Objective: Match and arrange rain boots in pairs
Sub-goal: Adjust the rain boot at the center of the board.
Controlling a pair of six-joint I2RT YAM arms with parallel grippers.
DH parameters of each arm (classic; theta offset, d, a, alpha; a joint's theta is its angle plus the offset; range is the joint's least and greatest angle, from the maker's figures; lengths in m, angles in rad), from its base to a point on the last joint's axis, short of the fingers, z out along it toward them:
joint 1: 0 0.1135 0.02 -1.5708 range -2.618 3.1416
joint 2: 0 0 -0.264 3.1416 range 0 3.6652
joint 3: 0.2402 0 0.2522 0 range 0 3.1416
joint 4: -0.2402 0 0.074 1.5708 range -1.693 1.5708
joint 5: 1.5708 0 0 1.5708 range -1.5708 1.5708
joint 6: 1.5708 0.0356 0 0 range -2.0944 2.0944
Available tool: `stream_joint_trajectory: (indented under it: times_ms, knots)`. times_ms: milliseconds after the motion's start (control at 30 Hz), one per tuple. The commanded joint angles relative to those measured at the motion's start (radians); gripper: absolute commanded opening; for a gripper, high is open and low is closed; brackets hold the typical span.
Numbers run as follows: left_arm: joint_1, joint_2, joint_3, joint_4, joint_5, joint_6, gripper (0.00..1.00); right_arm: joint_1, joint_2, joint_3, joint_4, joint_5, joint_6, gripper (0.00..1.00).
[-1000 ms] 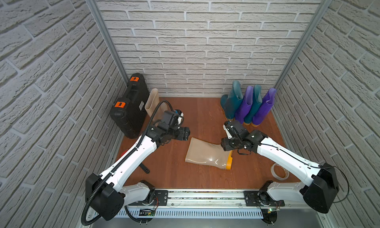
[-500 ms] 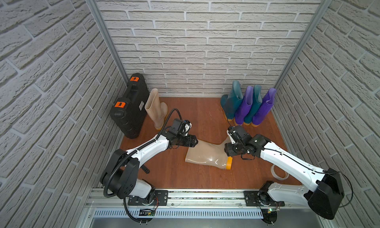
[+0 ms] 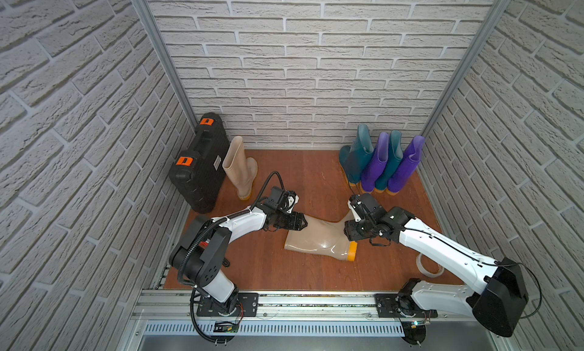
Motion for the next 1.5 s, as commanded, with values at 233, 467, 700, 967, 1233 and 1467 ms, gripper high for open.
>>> stream_joint_trajectory:
  times_ms: [233, 467, 700, 967, 1233, 1467]
  knots:
    - [-0.006, -0.038, -0.042, 0.086, 0.144, 0.029, 0.7, 0.006, -0.004, -0.011, 0.03, -0.003, 0.013, 0.6]
    - [-0.006, -0.09, -0.056, 0.081, 0.178, 0.032, 0.5, 0.006, -0.005, -0.011, 0.034, -0.001, 0.013, 0.6]
    - [-0.006, -0.143, -0.015, -0.013, 0.108, 0.037, 0.05, 0.007, 0.0, 0.012, 0.038, 0.004, 0.004, 0.6]
    - [-0.003, -0.267, 0.238, -0.363, -0.11, 0.089, 0.0, 0.007, 0.022, 0.102, 0.027, 0.021, -0.037, 0.6]
    - [-0.002, -0.31, 0.49, -0.609, -0.14, 0.164, 0.0, 0.008, 0.102, 0.164, 0.107, -0.044, -0.056, 0.6]
    - [0.0, -0.298, 0.586, -0.664, -0.147, 0.237, 0.0, 0.01, 0.216, 0.192, 0.253, -0.144, -0.036, 0.59]
